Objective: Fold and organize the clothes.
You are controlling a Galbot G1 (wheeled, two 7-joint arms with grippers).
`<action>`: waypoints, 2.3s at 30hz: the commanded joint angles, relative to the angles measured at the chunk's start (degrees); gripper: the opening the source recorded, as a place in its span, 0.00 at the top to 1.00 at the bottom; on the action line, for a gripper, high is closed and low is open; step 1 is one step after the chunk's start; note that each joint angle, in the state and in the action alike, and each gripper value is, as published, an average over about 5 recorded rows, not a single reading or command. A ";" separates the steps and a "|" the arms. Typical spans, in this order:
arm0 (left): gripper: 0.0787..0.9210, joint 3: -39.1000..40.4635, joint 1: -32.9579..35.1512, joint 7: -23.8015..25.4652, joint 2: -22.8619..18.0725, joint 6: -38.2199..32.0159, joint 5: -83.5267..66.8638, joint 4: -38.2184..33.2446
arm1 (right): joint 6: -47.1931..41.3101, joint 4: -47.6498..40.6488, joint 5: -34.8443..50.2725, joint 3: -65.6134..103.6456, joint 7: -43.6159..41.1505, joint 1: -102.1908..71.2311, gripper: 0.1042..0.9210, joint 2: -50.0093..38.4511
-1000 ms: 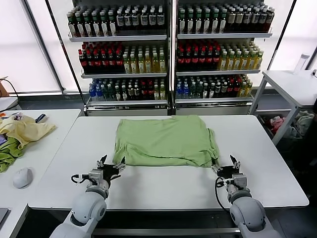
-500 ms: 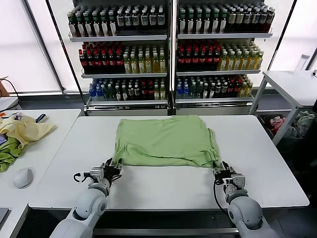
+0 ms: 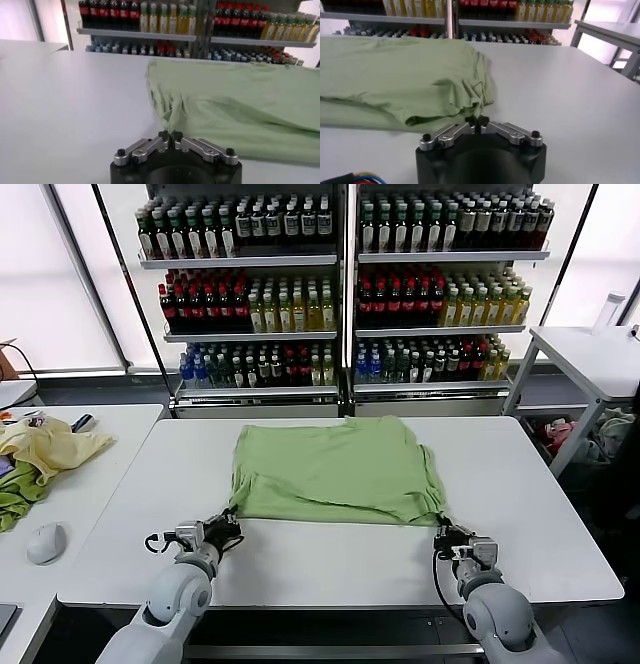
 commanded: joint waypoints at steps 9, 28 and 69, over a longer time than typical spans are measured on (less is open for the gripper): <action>0.97 -10.28 27.44 -0.48 -0.25 0.09 2.71 -23.58 | 0.37 17.89 -5.06 6.36 -0.16 -20.86 0.97 -0.18; 0.64 -14.60 38.58 -2.51 1.26 2.47 10.13 -32.91 | 1.92 28.32 -12.49 10.02 -1.88 -30.61 0.76 1.12; 0.12 12.03 -25.25 -4.04 4.38 0.43 -3.71 20.04 | -3.65 -46.44 2.21 -19.46 0.42 50.30 0.12 10.52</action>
